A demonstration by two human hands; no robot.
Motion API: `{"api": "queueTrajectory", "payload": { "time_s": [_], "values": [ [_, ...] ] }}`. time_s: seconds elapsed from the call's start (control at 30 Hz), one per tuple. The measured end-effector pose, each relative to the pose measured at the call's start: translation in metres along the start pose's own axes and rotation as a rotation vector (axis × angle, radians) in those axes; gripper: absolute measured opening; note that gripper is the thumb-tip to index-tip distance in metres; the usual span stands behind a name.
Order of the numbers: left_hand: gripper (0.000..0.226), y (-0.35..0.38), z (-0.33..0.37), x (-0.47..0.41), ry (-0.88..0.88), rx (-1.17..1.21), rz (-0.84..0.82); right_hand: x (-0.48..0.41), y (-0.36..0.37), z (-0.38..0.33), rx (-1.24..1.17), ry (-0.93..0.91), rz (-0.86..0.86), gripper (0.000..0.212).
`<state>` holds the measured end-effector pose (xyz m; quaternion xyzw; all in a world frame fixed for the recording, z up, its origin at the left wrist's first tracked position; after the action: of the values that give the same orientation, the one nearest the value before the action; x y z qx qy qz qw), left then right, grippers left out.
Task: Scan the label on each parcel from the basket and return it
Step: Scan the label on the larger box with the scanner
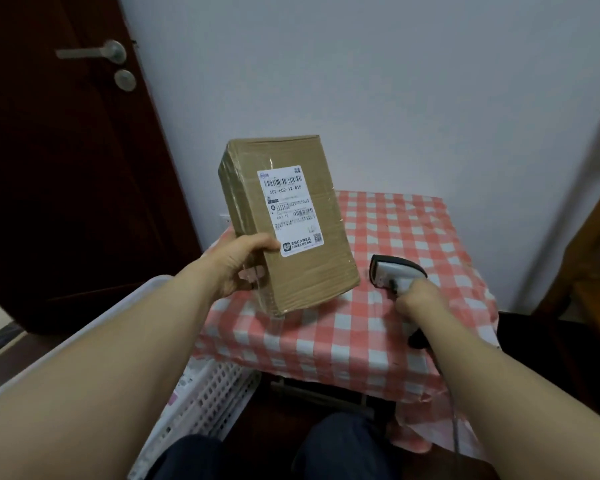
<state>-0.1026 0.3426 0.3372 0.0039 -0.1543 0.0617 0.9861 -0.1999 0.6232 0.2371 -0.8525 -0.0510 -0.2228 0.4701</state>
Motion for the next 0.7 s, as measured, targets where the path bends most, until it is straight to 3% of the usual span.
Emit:
{"api": "queueTrajectory", "payload": {
  "time_s": [0.13, 0.3, 0.37, 0.47, 0.6, 0.7],
  "values": [
    [0.026, -0.001, -0.002, 0.007, 0.014, 0.003, 0.002, 0.015, 0.002, -0.009, -0.004, -0.047, -0.091, 0.029],
    [0.047, -0.010, -0.001, 0.024, 0.028, 0.012, 0.037, 0.042, -0.004, -0.027, -0.250, -0.165, -0.189, 0.021],
    [0.060, -0.015, 0.004, 0.028, 0.044, 0.017, 0.062, 0.056, -0.016, -0.045, -0.461, -0.266, -0.220, 0.026],
    [0.058, -0.022, 0.012, 0.041, 0.077, 0.018, 0.095, 0.091, -0.041, -0.076, -0.686, -0.451, -0.290, 0.030],
    [0.036, -0.031, 0.015, 0.042, 0.063, 0.039, 0.145, 0.126, -0.052, -0.110, -0.672, -0.579, -0.335, 0.019],
    [0.052, -0.035, 0.020, 0.047, 0.074, 0.034, 0.188, 0.152, -0.053, -0.129, -0.717, -0.674, -0.394, 0.012]
  ]
}}
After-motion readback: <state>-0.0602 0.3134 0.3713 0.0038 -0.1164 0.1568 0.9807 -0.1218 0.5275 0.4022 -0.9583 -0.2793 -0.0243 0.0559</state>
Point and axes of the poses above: each hand's wrist, its own x-axis away from the middle knuckle, its own y-axis out of the palm, z = x × y, the point moved 5 cm from there along -x, towards the middle knuckle, and after that the axes turned 11 degrees about -z, right-handed, at the moved point
